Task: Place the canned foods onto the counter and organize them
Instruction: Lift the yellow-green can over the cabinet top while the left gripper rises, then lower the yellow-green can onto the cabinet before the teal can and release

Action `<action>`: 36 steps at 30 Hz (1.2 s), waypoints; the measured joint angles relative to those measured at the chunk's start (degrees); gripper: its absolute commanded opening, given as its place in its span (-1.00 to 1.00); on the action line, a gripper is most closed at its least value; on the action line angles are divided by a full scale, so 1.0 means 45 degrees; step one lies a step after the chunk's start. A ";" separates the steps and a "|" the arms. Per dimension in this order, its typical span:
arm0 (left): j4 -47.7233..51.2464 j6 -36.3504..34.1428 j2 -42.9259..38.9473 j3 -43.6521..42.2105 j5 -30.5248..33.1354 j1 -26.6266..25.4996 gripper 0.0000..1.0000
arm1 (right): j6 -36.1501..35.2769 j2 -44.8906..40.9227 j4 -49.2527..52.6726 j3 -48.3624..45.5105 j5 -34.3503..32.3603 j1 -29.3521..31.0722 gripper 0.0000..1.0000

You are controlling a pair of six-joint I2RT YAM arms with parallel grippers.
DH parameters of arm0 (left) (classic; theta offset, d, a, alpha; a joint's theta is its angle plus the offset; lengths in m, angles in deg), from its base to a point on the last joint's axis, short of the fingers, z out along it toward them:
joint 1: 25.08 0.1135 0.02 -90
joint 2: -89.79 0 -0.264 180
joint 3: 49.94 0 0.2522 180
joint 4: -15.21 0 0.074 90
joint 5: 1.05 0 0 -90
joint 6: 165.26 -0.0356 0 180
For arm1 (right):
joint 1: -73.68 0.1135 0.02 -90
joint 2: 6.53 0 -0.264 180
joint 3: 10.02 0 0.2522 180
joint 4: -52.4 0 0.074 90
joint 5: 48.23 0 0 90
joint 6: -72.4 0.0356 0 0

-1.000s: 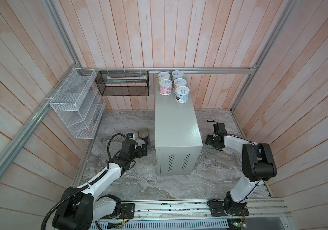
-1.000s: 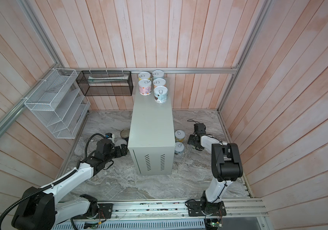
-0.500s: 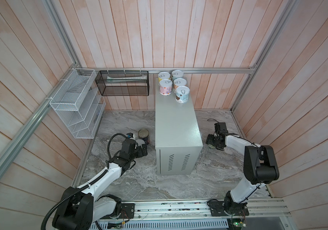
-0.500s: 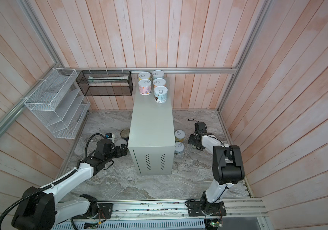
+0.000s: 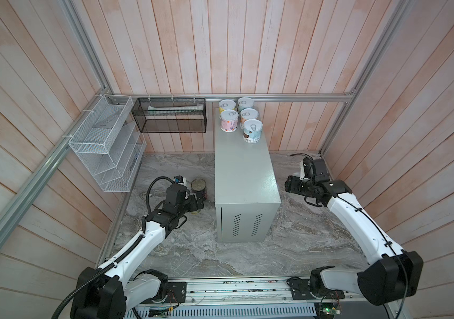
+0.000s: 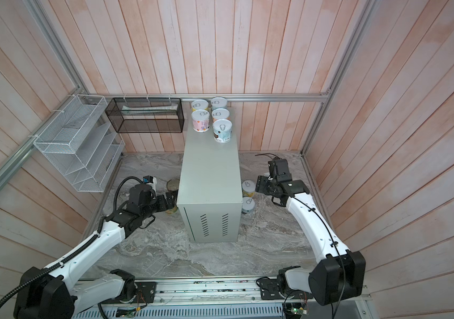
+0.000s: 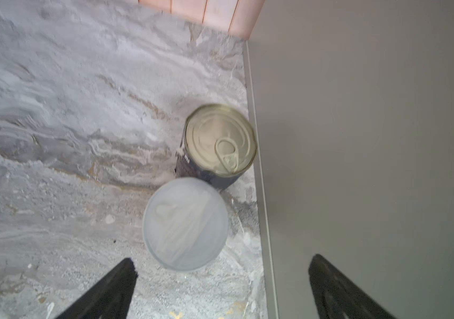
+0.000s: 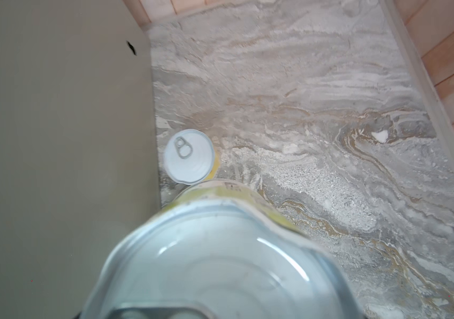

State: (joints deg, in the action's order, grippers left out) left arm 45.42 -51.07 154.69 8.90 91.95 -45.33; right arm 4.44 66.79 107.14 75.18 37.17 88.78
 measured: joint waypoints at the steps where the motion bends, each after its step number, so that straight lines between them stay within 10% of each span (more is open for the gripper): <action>1: 0.0189 -0.0053 -0.0073 0.0296 0.0015 0.0000 0.99 | 0.0005 -0.0117 0.0379 0.0452 -0.0068 0.0165 -1.00; 13: 0.2229 -0.0884 -0.0248 0.3604 0.0165 0.0000 0.99 | -0.0549 0.0175 0.4784 0.8276 -0.1632 0.4143 -1.00; 23: 0.2783 -0.1379 0.0121 0.5076 0.0189 0.0000 0.99 | -0.0903 0.3978 0.7227 1.3124 -0.3653 0.8121 -1.00; 36: 0.3075 -0.1564 0.0121 0.5139 0.0185 0.0000 0.99 | -0.2035 0.6470 0.7237 1.4722 -0.3337 0.8393 -1.00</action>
State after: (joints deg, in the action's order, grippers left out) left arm 59.25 -58.11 155.24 32.02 92.78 -45.33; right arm -4.72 95.91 139.70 141.43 22.15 126.55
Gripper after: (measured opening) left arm 0.996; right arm 0.738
